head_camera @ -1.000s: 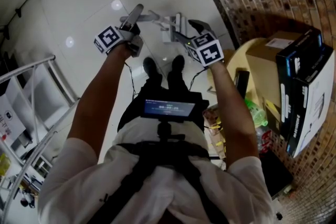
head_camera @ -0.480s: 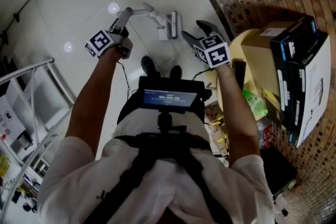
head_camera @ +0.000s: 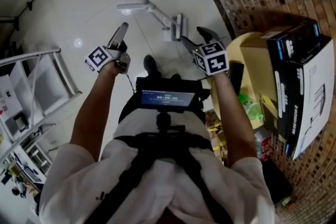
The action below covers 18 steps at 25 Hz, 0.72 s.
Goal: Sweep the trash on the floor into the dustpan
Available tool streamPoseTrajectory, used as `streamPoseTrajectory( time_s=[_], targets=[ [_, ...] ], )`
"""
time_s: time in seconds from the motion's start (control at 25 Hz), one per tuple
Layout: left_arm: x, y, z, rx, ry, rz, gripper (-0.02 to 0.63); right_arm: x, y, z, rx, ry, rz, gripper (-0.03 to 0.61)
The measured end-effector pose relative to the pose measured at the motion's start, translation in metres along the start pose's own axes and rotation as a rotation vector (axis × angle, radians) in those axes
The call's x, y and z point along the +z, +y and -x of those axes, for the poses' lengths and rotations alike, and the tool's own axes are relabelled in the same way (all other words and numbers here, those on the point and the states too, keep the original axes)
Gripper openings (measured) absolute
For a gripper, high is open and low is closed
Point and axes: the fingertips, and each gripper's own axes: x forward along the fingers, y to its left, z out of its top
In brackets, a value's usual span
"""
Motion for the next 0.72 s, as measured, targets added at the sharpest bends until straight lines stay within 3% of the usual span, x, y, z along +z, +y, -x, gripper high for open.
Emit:
streamPoseTrajectory(
  time_s=[0.16, 0.32, 0.52, 0.72],
  targets=[
    [-0.026, -0.028, 0.038, 0.022, -0.069, 0.028, 0.354, -0.009, 0.003, 0.026, 0.015, -0.027, -0.011, 0.291],
    [-0.052, -0.065, 0.069, -0.001, -0.094, -0.018, 0.354, -0.006, 0.009, 0.050, 0.033, -0.080, 0.005, 0.291],
    [-0.084, -0.102, 0.099, -0.038, -0.066, -0.051, 0.350, -0.003, 0.020, 0.075, 0.051, -0.145, 0.022, 0.282],
    [-0.104, -0.126, 0.114, -0.092, 0.002, -0.086, 0.321, -0.006, 0.024, 0.099, 0.025, -0.191, -0.005, 0.202]
  ],
)
